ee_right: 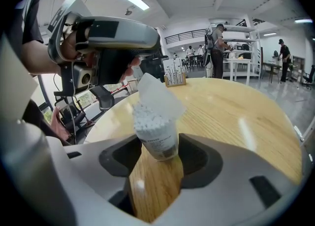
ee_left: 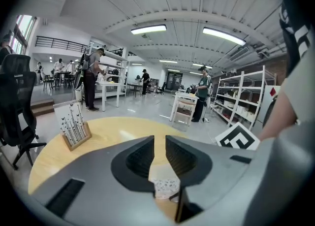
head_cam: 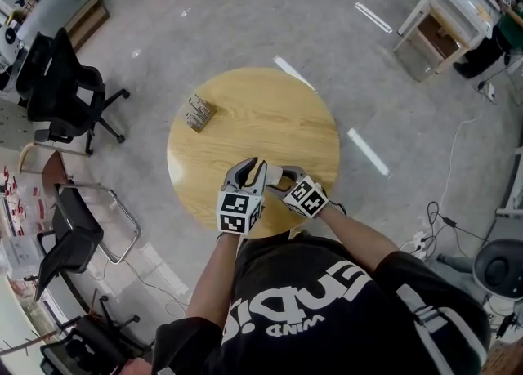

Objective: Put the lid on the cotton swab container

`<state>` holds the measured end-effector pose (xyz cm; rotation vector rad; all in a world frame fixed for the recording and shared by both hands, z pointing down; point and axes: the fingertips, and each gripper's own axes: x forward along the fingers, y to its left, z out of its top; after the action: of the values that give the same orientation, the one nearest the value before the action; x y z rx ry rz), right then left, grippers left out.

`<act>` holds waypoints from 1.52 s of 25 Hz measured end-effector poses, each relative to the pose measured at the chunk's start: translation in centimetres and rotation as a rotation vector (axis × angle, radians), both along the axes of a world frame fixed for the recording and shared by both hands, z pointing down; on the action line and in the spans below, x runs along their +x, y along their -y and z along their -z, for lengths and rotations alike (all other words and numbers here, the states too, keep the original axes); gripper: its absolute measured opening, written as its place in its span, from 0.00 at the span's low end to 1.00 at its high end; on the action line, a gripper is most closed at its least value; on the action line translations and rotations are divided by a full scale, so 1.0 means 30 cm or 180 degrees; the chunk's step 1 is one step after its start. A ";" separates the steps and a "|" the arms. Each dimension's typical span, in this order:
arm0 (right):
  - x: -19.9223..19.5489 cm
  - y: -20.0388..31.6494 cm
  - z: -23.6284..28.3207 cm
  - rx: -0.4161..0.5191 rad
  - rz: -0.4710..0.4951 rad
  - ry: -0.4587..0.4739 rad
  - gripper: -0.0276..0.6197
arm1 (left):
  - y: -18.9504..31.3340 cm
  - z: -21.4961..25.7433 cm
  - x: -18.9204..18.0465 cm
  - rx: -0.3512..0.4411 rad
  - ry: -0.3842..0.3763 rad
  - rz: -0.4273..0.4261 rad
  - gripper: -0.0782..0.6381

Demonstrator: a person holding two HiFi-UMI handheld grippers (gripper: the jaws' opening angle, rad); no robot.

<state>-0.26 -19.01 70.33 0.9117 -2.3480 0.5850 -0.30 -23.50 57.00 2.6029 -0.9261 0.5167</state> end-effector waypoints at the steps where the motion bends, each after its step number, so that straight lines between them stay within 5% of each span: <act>1: -0.001 -0.001 -0.002 -0.0006 0.0000 -0.0005 0.40 | 0.006 -0.009 0.003 -0.0024 0.0005 -0.0003 0.20; 38: 0.004 -0.002 0.002 -0.0011 -0.0003 -0.0006 0.40 | -0.077 -0.166 -0.031 -0.0259 0.0364 -0.0076 0.20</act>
<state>-0.15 -18.95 70.26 0.9116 -2.3443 0.5881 -1.23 -21.19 61.99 2.5364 -0.8907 0.7013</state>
